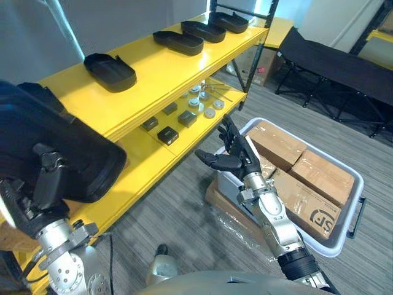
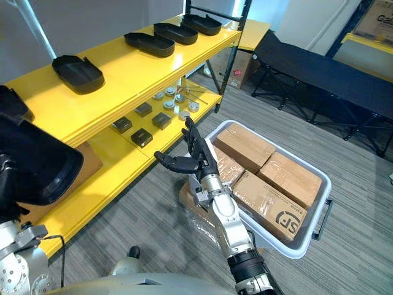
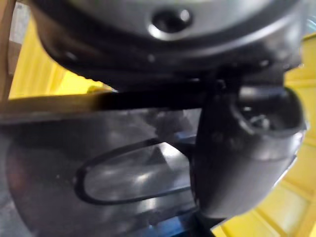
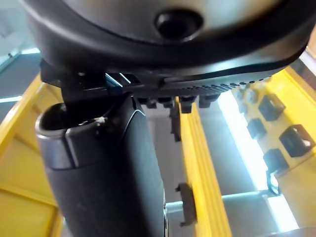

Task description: Walk over and take three plastic housings, then place them on the shelf

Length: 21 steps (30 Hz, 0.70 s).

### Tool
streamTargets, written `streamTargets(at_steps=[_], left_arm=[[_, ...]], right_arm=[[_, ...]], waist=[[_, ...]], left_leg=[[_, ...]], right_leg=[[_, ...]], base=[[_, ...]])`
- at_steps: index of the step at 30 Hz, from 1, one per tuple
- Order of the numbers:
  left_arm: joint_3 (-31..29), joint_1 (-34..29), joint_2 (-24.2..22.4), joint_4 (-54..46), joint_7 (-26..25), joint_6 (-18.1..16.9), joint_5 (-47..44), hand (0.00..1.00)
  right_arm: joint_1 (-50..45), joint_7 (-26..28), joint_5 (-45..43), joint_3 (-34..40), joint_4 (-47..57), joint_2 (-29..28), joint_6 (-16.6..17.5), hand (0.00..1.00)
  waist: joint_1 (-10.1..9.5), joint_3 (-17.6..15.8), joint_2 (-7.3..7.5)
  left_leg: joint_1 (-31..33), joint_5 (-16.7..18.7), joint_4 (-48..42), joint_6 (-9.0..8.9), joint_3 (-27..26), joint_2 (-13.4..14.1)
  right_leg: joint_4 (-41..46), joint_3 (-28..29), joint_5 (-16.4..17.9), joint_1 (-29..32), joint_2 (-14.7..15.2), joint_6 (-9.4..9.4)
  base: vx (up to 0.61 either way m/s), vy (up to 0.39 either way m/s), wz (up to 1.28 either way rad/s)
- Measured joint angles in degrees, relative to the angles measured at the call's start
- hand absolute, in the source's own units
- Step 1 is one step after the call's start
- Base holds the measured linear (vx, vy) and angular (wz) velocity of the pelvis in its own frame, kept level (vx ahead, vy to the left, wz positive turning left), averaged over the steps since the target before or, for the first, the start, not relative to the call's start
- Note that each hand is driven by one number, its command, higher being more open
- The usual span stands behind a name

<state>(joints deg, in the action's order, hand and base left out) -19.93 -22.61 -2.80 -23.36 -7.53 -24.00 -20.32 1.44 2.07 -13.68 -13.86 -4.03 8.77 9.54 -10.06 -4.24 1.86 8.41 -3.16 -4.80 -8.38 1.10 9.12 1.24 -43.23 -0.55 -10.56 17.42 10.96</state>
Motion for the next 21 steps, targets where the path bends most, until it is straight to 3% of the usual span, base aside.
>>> streamTargets(at_steps=[2,5,6,8,9,10,11,12,13,14,16,17,19,21], left_arm=[[0.56,0.47,0.02,-0.37,2.66,0.0,-0.26,0.0],[1.5,0.1,0.54,-0.45,6.36,0.01,-1.61,0.0],[2.85,0.2,1.76,-0.42,8.39,0.07,-2.11,0.0],[5.11,0.16,3.73,-0.37,11.09,-0.51,-2.21,0.0],[6.23,0.28,5.25,-0.3,11.82,-1.46,-2.36,0.0],[6.39,0.4,5.94,-0.3,11.78,-1.68,-2.34,0.0],[6.49,0.61,6.41,0.34,11.47,-2.5,-2.14,0.0],[7.47,0.84,6.25,1.55,10.71,-2.57,-2.07,0.0],[8.18,0.85,6.17,1.98,10.5,-2.56,-2.08,0.0],[9.68,0.8,5.98,2.52,10.48,-2.56,-2.05,0.0],[11.33,0.72,5.75,2.53,10.67,-2.55,-2.02,0.0],[12.0,0.5,5.5,2.47,11.0,-2.55,-2.05,0.0],[12.08,0.57,5.45,2.41,12.04,-2.58,-2.06,0.0],[11.89,0.54,5.45,2.38,12.59,-2.82,-2.05,0.0]], right_arm=[[-1.18,0.16,-0.05,1.22,0.2,0.12,-0.27,1.0],[-3.67,0.37,-0.01,4.0,0.38,0.0,-0.23,1.0],[-5.84,0.45,-0.13,5.73,0.76,0.08,-0.09,1.0],[-9.29,0.54,-0.19,8.15,2.23,-0.16,0.01,1.0],[-10.84,1.03,-0.23,8.65,3.2,-0.7,1.45,1.0],[-11.19,1.47,-0.25,8.65,3.9,-0.83,1.92,1.0],[-11.35,2.52,-0.29,8.83,5.34,-0.52,3.12,1.0],[-10.31,3.25,-0.26,9.5,5.69,0.09,4.9,1.0],[-9.44,3.61,-0.26,10.1,5.69,0.35,5.66,1.0],[-8.09,3.83,-0.29,11.42,5.67,0.72,6.93,1.0],[-6.98,3.64,-0.39,12.91,5.36,0.71,7.5,1.0],[-7.32,3.65,-0.57,13.16,5.3,0.67,7.53,1.0],[-7.15,3.49,-1.15,13.12,5.3,0.62,7.83,1.0],[-6.4,2.89,-1.3,12.7,5.29,0.47,8.63,1.0]], waist=[[0.26,-0.63,-0.41],[0.49,-1.81,-1.43],[1.58,-2.25,-1.24],[2.47,-2.66,-1.34],[3.0,-3.28,-1.17],[3.36,-3.3,-0.3],[3.52,-3.42,1.43],[3.39,-3.53,1.42],[3.45,-4.21,0.36],[3.95,-5.41,-1.7],[3.9,-6.36,-3.23],[3.92,-6.36,-3.58],[3.84,-6.76,-3.32],[2.96,-7.54,-2.44]], left_leg=[[0.13,-1.39,1.16,0.24,0.04,-0.37],[0.91,-2.89,1.76,0.47,1.99,-2.32],[1.31,-3.52,1.76,1.04,4.6,-3.93],[1.29,-3.86,2.3,1.74,7.78,-4.75],[1.3,-4.79,3.97,2.07,9.81,-4.97],[1.34,-5.56,4.94,2.39,10.38,-5.42],[1.45,-6.96,6.06,1.73,10.49,-7.18],[2.13,-8.21,5.92,1.18,10.5,-7.9],[2.35,-8.76,5.92,1.53,10.38,-7.88],[2.89,-9.91,5.93,2.3,9.08,-7.72],[3.07,-10.52,6.02,2.75,8.01,-7.66],[2.94,-10.04,5.86,3.52,7.36,-7.59],[3.08,-9.39,4.32,3.2,4.33,-7.33],[3.3,-8.34,1.64,3.64,2.31,-7.92]], right_leg=[[1.19,-2.01,0.74,-0.69,0.49,0.38],[6.65,-0.41,4.01,-0.15,2.58,-2.96],[11.94,5.91,4.33,0.79,4.0,-3.66],[21.04,12.29,4.84,3.4,5.14,-4.43],[23.2,15.21,10.77,4.61,3.51,-4.34],[22.67,16.04,13.09,5.13,2.12,-4.25],[22.02,14.87,17.1,5.46,1.98,-5.31],[21.16,15.79,17.79,5.42,2.23,-3.25],[21.06,15.7,17.81,5.41,2.04,-3.0],[20.48,15.54,17.83,5.19,1.42,-2.74],[20.28,15.32,18.21,4.94,1.43,0.09],[20.41,14.55,18.45,4.27,1.44,0.09],[20.7,13.72,18.9,3.18,2.02,-0.16],[21.25,13.88,19.15,2.54,3.36,-0.02]], base=[[-0.02,0.005,0.78],[-0.01,0.056,0.76],[0.0,0.09,1.04],[-0.01,0.03,1.22],[-0.01,-0.052,1.06],[0.0,-0.166,0.78],[0.0,-0.131,0.46],[-0.02,-0.138,0.35],[-0.07,-0.044,0.28],[-0.11,-0.013,0.26],[-0.16,-0.011,0.23],[-0.15,-0.007,0.22],[-0.09,0.022,0.2],[-0.04,0.063,-0.02]])
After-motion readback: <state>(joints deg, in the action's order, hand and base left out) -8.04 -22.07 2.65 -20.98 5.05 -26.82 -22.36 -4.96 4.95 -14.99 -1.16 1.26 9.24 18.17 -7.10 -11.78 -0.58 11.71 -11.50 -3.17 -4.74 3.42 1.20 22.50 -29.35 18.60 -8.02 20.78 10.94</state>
